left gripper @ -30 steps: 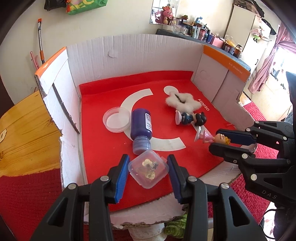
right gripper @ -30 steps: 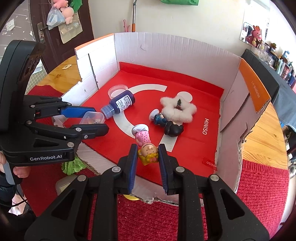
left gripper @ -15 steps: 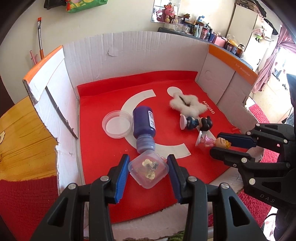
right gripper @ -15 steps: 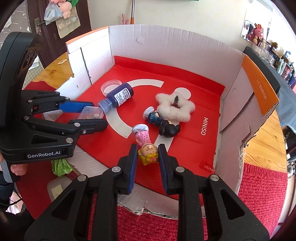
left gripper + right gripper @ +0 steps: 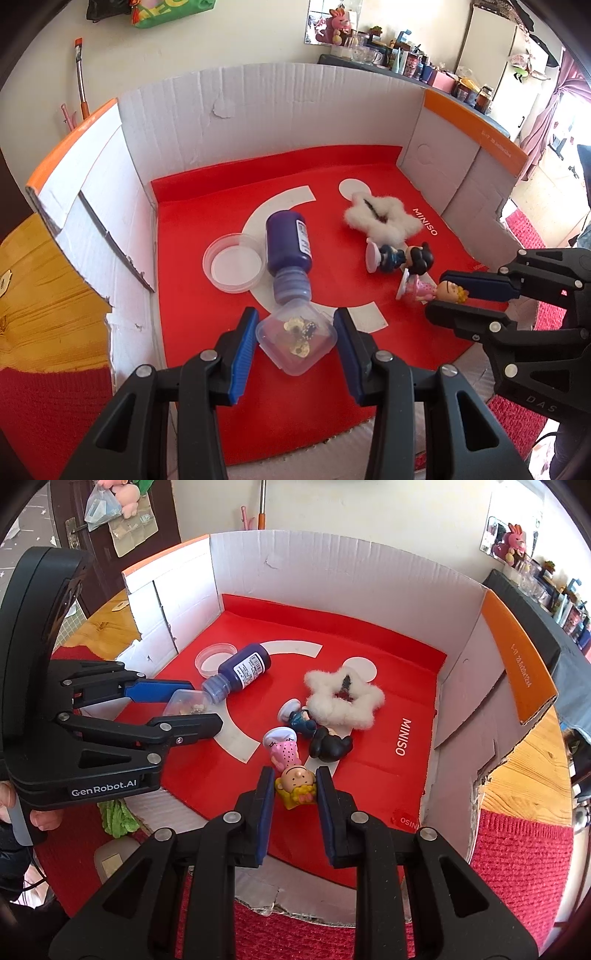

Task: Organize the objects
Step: 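Lower and release the clear box and doll onto the red mat with both grippers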

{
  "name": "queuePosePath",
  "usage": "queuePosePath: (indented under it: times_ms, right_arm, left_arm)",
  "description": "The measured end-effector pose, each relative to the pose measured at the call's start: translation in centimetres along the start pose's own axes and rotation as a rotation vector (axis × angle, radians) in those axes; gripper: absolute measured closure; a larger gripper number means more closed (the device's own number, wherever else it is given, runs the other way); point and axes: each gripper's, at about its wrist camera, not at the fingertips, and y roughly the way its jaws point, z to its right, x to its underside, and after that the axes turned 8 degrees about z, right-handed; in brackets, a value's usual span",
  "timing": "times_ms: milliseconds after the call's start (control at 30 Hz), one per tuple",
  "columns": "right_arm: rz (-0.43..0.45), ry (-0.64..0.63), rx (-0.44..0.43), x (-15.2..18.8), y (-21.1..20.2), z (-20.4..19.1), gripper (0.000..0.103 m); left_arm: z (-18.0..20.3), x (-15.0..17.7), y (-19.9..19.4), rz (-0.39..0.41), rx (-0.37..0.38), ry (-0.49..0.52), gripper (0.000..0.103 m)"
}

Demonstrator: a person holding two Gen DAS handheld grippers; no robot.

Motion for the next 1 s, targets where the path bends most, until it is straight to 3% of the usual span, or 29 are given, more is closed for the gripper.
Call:
queuePosePath:
  times_ms: [133, 1000]
  right_arm:
    - [-0.029, 0.017, -0.018, 0.1, 0.9, 0.4, 0.082]
    - [-0.015, 0.045, 0.009, -0.6, 1.9, 1.2, 0.082]
  left_arm:
    - [0.0, 0.0, 0.1, -0.001, -0.002, -0.001, 0.059]
    - [-0.6, -0.6, 1.0, 0.002, -0.024, -0.016, 0.059]
